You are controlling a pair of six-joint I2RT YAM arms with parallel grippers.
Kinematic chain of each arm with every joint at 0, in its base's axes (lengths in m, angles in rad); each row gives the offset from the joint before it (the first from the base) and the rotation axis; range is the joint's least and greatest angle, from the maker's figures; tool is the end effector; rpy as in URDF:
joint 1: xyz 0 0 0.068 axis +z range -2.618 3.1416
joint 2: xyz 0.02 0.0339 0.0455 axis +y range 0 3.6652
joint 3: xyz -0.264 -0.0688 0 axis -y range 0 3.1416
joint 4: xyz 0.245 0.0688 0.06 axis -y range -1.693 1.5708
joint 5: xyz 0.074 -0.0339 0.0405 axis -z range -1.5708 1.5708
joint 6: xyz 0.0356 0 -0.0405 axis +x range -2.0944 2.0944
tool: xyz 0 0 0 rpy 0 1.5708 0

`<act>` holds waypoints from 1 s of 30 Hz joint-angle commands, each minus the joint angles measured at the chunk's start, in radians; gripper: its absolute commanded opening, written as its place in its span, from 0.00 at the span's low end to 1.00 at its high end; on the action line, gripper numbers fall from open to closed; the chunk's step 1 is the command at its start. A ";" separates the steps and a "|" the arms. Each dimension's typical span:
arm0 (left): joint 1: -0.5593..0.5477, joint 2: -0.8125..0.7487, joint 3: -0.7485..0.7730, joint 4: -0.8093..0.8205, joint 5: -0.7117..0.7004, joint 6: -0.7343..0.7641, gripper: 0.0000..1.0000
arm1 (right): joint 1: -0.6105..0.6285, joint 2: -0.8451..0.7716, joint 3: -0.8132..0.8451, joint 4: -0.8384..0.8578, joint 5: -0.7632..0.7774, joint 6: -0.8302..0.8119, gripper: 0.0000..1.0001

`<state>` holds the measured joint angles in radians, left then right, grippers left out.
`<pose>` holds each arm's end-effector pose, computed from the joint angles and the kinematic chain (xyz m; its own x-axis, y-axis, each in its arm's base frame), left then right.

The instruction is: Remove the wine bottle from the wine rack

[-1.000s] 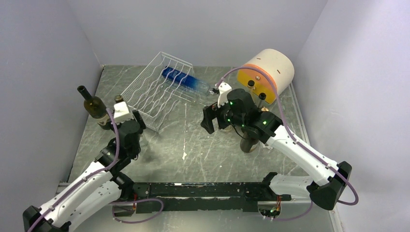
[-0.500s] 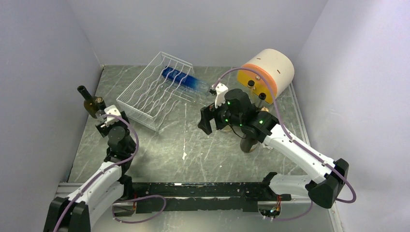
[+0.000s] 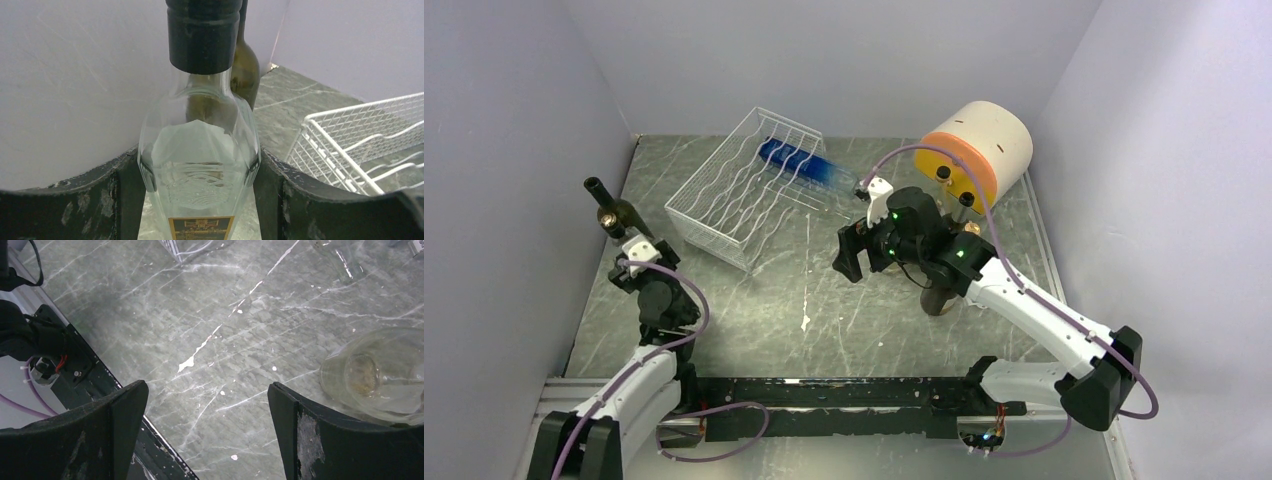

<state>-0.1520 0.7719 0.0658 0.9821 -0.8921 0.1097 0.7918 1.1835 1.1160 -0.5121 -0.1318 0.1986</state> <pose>0.1514 0.0048 0.2106 0.1971 0.0393 -0.9796 -0.6709 0.7340 -0.1055 0.1795 0.1885 0.3414 -0.5316 -0.2601 -0.8060 -0.6914 0.6830 0.2356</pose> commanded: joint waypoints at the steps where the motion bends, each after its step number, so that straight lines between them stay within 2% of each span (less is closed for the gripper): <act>1: 0.011 -0.008 -0.002 0.130 0.044 -0.067 0.07 | -0.008 -0.031 -0.016 0.032 -0.015 -0.007 0.95; 4: 0.011 0.007 -0.008 0.134 0.009 -0.058 0.07 | -0.009 -0.036 -0.021 0.033 -0.017 -0.005 0.95; 6: 0.011 0.011 0.000 0.103 0.000 -0.076 0.14 | -0.009 -0.040 -0.024 0.035 -0.023 -0.004 0.95; 7: 0.011 0.009 0.002 0.079 -0.008 -0.087 0.20 | -0.009 -0.040 -0.025 0.038 -0.025 -0.003 0.95; 10: 0.011 0.004 0.004 0.035 -0.036 -0.110 0.47 | -0.009 -0.041 -0.025 0.042 -0.031 -0.001 0.95; 14: 0.012 -0.020 0.032 -0.069 -0.034 -0.148 0.67 | -0.009 -0.045 -0.025 0.043 -0.036 0.001 0.95; 15: 0.011 -0.028 0.042 -0.103 -0.031 -0.160 0.74 | -0.009 -0.048 -0.027 0.043 -0.037 0.001 0.95; 16: 0.011 -0.036 0.050 -0.129 -0.027 -0.167 0.89 | -0.010 -0.049 -0.026 0.043 -0.037 0.001 0.95; 17: 0.011 -0.045 0.057 -0.149 -0.027 -0.173 0.99 | -0.009 -0.050 -0.028 0.043 -0.037 0.001 0.95; 26: 0.011 -0.172 0.161 -0.509 -0.045 -0.385 1.00 | -0.011 -0.045 -0.035 0.053 -0.054 0.009 0.95; 30: 0.011 -0.237 0.229 -0.727 -0.047 -0.554 1.00 | -0.011 -0.042 -0.031 0.046 -0.056 0.010 0.95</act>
<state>-0.1490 0.5880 0.2169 0.5034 -0.9230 -0.2466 0.7864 1.1522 1.0870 -0.4793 -0.1761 0.2031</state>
